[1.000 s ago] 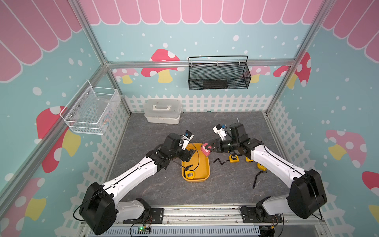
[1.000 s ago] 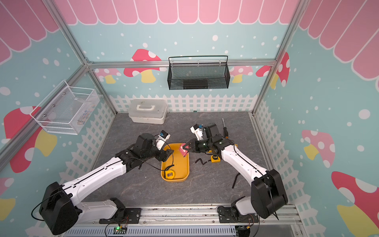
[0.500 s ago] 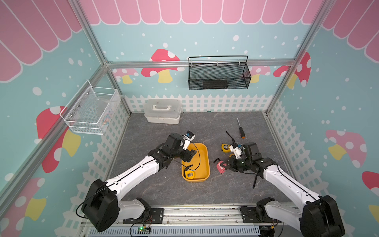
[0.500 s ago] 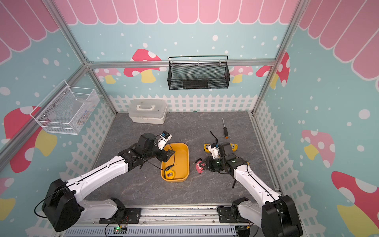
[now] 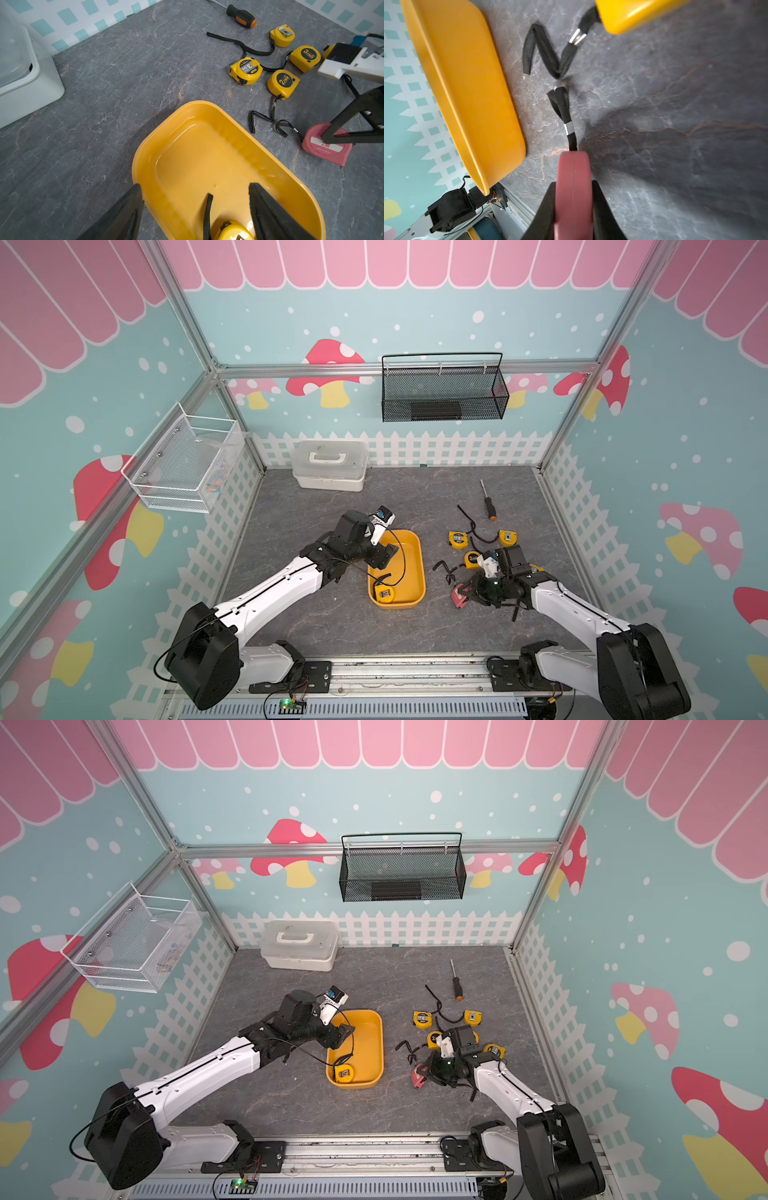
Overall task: Take the tape measure out of the storage box
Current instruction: Place the tape measure at the center of the board.
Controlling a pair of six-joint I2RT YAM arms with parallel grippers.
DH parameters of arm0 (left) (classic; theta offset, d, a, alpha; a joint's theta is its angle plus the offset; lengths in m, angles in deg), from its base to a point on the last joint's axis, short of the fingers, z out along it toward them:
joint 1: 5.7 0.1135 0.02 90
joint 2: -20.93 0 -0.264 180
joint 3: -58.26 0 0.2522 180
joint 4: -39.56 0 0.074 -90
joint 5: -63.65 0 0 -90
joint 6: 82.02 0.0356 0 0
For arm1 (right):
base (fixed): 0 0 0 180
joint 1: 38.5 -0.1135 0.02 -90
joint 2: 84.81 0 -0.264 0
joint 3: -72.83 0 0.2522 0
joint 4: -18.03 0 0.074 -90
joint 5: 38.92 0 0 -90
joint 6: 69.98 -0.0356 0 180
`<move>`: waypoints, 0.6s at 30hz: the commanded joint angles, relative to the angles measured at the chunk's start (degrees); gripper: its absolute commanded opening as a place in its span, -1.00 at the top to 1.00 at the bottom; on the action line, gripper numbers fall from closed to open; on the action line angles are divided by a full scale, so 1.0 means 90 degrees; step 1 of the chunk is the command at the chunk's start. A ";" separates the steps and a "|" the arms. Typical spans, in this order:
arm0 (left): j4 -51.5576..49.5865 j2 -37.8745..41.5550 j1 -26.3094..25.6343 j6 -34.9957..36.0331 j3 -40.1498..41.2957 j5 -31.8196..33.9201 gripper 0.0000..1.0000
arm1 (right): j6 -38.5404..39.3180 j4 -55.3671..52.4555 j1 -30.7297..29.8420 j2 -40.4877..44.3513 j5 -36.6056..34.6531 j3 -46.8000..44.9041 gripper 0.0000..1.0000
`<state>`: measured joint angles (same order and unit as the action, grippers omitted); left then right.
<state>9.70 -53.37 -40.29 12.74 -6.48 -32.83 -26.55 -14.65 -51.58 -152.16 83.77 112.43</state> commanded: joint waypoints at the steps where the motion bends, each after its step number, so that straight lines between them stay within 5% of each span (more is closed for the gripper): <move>1: 0.0109 0.0120 0.0048 0.0037 0.0079 -0.0077 -0.63 | -0.0125 0.0248 0.0081 -0.0192 -0.0221 -0.0140 0.54; 18: 0.0119 -0.0046 0.0101 0.0028 -0.0012 -0.0174 -0.63 | -0.0038 0.0598 0.0256 -0.0834 -0.0117 -0.0268 0.45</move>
<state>10.20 -53.37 -39.83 12.76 -6.48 -33.51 -27.59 -5.82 -49.62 -158.35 86.48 112.08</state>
